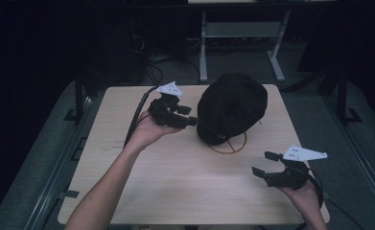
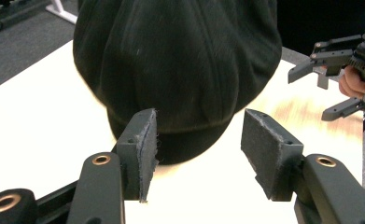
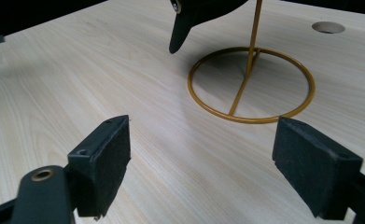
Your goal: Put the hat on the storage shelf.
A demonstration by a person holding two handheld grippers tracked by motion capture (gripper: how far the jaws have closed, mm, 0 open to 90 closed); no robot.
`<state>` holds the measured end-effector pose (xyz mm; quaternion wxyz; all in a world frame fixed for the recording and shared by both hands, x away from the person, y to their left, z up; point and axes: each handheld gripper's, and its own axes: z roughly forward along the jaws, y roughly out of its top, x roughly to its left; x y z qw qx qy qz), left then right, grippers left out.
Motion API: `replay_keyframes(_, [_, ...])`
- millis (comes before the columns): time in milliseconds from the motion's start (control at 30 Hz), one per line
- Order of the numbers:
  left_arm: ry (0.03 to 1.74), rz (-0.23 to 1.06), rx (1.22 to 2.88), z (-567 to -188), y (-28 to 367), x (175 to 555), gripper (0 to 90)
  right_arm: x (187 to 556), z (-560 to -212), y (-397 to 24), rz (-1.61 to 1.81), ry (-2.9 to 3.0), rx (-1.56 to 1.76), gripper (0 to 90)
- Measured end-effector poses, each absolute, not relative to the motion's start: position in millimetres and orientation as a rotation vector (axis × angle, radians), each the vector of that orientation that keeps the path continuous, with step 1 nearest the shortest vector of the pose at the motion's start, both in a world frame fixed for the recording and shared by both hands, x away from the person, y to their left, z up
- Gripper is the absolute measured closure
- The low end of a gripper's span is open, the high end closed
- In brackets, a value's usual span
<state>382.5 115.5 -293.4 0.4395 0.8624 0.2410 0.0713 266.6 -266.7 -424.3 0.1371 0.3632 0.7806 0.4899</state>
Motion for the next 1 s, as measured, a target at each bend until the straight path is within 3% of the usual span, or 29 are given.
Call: replay_keyframes(1000, [0.665, 0.177, 2.087, -349.6, 187.0, 331.4, 37.0, 268.9, -431.9, -257.1, 1.316, 2.303, 1.071, 17.5])
